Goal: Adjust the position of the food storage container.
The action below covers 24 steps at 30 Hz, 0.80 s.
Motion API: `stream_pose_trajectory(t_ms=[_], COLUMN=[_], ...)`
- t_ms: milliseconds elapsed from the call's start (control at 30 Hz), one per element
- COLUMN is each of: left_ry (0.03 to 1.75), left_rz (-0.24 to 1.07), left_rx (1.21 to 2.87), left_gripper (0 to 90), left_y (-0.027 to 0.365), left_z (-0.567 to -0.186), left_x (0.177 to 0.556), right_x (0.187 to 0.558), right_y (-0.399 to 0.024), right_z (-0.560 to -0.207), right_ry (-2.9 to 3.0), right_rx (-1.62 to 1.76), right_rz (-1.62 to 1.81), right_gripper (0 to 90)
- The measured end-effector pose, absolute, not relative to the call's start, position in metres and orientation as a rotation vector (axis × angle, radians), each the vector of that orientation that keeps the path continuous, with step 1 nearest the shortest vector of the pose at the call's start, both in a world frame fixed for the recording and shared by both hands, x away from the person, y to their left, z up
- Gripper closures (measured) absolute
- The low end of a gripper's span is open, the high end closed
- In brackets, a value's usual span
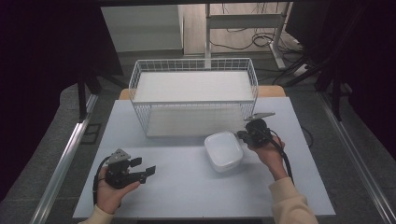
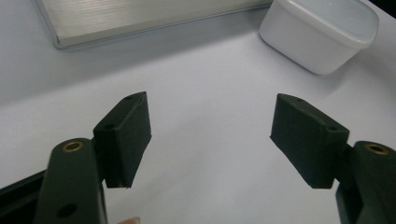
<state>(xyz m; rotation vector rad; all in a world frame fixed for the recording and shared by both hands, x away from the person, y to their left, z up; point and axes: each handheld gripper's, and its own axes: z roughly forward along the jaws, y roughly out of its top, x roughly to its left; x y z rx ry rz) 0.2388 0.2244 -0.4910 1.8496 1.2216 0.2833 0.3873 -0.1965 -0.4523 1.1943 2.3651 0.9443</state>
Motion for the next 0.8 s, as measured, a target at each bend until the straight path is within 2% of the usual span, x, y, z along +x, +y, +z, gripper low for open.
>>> stream_pose_trajectory(t_ms=[433, 800], left_ry=[1.218, 1.219], left_rz=[0.284, 0.284], left_rx=[1.853, 1.855], left_gripper=[28.4, 28.4], left_y=[0.224, 0.224], left_z=[-0.492, -0.492], left_x=[0.239, 0.239], right_x=[0.407, 0.406], right_y=[-0.182, -0.179], right_z=[-0.470, -0.471], right_ry=[2.393, 2.404], right_rx=[1.136, 1.126], right_rz=[0.856, 0.852], right_gripper=[89.4, 89.6])
